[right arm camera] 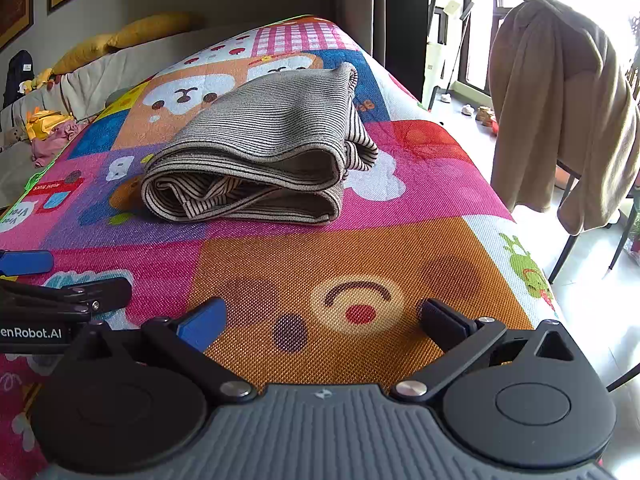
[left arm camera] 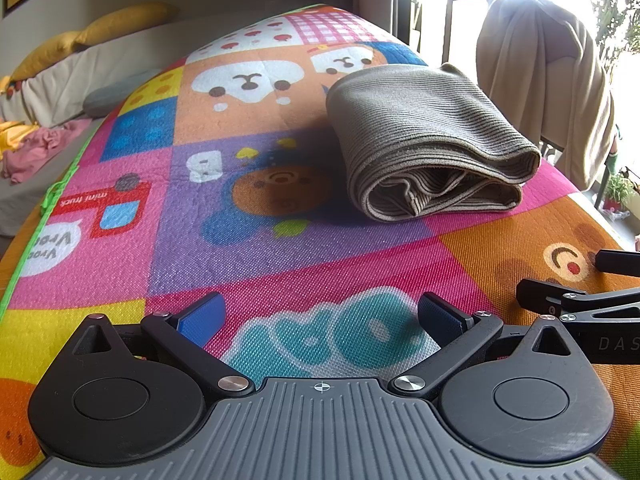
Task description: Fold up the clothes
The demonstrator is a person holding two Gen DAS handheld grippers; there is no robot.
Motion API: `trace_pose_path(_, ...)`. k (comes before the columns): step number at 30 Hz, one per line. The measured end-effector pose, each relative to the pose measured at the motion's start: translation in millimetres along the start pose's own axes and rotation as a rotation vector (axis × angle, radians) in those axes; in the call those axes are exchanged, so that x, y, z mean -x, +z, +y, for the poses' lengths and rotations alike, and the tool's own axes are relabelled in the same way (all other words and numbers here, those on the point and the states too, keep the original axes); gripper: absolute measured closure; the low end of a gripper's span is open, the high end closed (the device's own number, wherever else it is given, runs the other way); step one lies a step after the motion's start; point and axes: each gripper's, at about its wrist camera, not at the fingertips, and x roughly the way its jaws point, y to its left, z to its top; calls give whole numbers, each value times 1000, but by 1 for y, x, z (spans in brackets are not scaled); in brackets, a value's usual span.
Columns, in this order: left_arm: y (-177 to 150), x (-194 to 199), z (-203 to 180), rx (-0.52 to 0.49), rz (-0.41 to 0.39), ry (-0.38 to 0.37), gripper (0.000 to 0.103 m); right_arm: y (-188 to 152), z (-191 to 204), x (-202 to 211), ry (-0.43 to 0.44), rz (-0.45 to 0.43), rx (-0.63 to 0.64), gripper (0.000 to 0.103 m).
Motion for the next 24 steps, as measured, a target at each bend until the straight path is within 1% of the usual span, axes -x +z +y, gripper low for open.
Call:
trace_pose_path(12,1,-1,-1,-7,1,-1,0,0,-1,1,0,0,-1,0)
trace_pose_path(19,5,1,-1,-23,57,-30,0,0,-1,1,0,0,-1,0)
trace_pose_path(24,1,6,-5,-2,58,-11,0,0,-1,1,-1,0,-1,0)
